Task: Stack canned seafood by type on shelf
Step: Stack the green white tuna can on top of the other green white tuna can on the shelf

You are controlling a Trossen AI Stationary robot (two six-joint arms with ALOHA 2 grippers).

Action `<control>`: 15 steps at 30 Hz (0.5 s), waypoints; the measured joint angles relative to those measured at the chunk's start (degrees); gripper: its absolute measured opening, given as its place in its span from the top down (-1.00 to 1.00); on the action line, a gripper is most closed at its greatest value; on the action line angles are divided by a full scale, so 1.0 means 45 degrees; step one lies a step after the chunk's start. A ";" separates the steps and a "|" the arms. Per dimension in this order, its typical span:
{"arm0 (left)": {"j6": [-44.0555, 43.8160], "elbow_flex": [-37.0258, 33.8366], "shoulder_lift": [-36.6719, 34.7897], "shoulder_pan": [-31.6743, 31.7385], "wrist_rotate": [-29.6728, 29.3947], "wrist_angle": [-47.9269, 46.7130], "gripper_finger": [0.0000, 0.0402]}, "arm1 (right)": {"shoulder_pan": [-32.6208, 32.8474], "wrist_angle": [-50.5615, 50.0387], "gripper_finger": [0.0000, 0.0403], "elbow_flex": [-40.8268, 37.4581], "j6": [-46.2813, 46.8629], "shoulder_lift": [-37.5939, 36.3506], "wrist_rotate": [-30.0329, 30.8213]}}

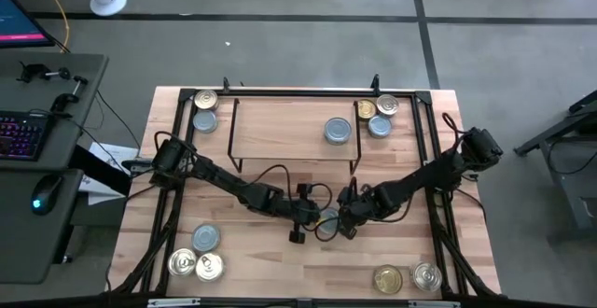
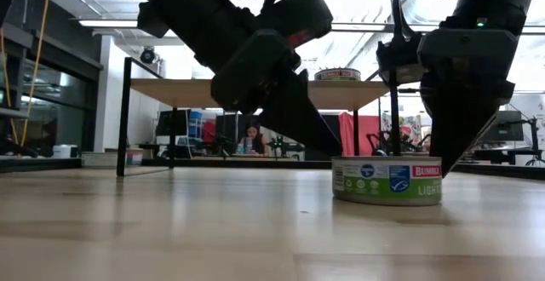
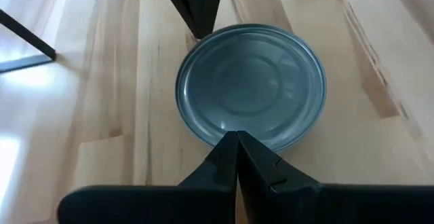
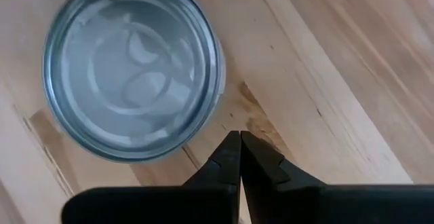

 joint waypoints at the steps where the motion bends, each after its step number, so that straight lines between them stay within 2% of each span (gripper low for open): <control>1: -0.0112 0.0000 0.0000 -0.0002 0.0098 0.0004 1.00 | 0.0000 0.0034 1.00 0.0000 -0.0018 0.0000 -0.0013; 8: -0.0680 -0.0017 -0.0477 -0.0068 0.0465 0.0673 1.00 | 0.0019 0.0193 1.00 0.0000 -0.0028 0.0000 -0.0056; 15: -0.0993 -0.0024 0.0009 -0.0087 0.1081 0.0694 1.00 | 0.0189 0.0648 1.00 0.0010 -0.0351 0.0000 -0.0085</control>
